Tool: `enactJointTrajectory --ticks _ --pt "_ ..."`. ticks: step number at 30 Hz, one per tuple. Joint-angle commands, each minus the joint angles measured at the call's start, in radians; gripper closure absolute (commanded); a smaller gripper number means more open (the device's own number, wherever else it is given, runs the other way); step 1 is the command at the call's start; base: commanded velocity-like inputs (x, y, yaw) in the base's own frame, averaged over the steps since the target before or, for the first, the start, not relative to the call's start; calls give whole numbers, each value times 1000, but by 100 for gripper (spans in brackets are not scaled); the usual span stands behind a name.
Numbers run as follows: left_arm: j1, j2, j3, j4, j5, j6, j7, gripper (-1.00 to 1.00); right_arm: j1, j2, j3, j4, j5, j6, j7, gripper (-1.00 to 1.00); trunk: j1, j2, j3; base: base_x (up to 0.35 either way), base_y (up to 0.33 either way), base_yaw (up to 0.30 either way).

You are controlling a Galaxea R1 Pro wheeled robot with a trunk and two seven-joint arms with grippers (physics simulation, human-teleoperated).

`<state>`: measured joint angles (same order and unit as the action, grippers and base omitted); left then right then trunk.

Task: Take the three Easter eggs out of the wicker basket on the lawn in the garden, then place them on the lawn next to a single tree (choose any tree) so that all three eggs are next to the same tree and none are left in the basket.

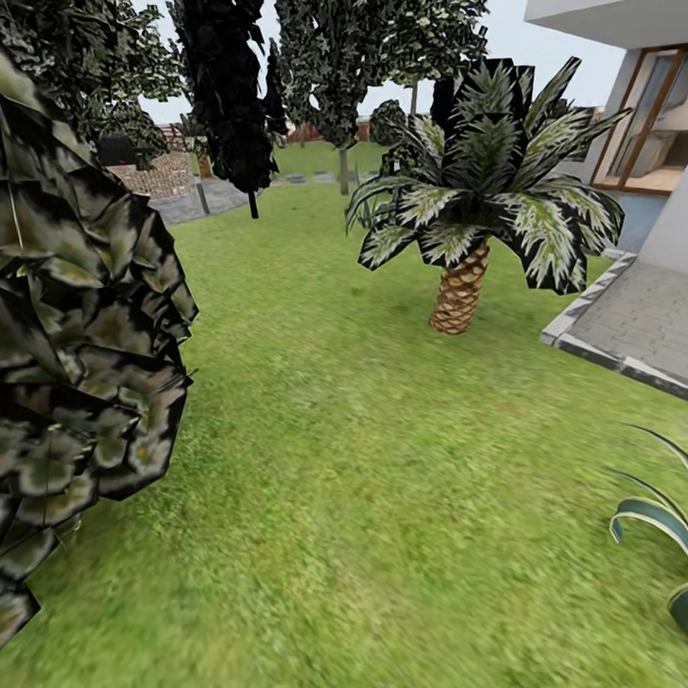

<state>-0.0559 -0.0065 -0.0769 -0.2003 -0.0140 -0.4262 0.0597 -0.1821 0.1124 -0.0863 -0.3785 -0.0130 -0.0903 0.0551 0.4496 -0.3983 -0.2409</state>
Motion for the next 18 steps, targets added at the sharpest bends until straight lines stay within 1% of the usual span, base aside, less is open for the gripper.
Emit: enactJointTrajectory --ticks 1,18 --pt "-1 0 -7 1 -1 -3 6 -100 0 1 -8 1 -1 -3 5 -100 0 -2 -1 -58 0 179" --pt "-1 0 -7 2 -2 -3 6 -100 0 4 -3 1 6 -5 3 -100 0 -2 19 -109 0 207"
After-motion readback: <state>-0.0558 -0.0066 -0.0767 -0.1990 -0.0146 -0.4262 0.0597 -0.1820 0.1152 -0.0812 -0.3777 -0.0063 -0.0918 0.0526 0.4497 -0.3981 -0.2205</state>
